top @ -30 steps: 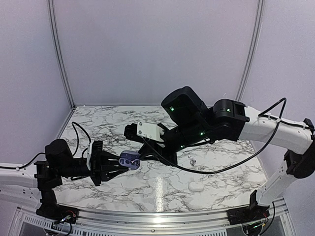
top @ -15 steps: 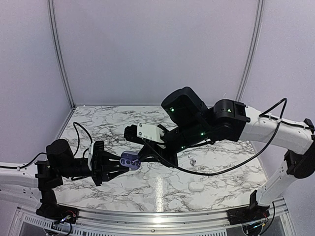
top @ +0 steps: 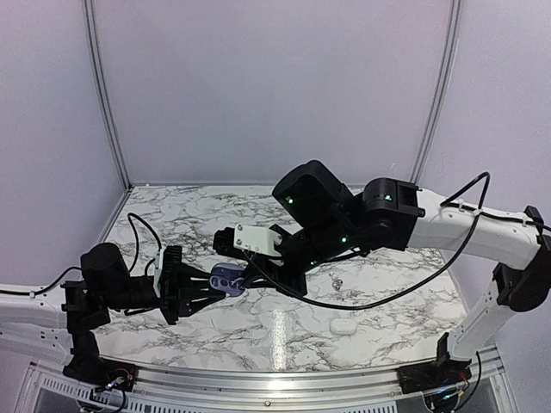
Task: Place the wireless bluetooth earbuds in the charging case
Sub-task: Adjust the right earbud in the right side groove of the charging case.
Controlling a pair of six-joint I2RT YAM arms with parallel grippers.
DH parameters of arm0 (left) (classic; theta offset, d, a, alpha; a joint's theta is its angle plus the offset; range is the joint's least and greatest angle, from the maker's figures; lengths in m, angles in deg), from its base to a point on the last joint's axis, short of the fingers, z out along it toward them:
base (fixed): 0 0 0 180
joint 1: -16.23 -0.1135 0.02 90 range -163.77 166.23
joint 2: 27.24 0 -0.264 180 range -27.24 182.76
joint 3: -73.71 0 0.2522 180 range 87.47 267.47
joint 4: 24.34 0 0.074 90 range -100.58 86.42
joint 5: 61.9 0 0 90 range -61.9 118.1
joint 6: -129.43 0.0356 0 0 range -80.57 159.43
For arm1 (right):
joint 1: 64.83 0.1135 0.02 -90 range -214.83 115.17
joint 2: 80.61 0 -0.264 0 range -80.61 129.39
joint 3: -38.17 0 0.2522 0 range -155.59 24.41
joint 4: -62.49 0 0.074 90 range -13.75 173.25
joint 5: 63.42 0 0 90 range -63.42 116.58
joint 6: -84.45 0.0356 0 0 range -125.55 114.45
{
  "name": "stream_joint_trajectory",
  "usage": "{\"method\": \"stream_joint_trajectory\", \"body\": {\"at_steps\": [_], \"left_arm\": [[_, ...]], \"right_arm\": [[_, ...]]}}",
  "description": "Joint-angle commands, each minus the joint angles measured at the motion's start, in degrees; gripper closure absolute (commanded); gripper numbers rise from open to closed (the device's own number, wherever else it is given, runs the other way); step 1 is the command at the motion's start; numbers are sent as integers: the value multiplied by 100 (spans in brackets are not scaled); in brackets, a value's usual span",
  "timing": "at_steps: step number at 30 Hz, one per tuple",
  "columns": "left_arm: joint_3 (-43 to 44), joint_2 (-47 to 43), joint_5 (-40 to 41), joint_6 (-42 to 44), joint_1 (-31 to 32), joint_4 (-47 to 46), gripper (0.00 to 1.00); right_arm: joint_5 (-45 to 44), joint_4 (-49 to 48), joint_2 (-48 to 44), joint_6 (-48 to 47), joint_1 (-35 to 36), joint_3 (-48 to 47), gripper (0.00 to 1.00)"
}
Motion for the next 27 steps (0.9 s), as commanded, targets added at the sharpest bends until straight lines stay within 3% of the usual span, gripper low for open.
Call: {"method": "stream_joint_trajectory", "body": {"at_steps": [1,19,27], "left_arm": [[129,21,-52,40,-20,-263,100],[80,-3,-6,44,-26,-264,100],[106,160,69,-73,-67,-289,100]], "right_arm": [[-74,4,67,2,54,-259,92],[30,13,138,59,54,-329,95],[352,-408,-469,251,-195,-83,92]]}}
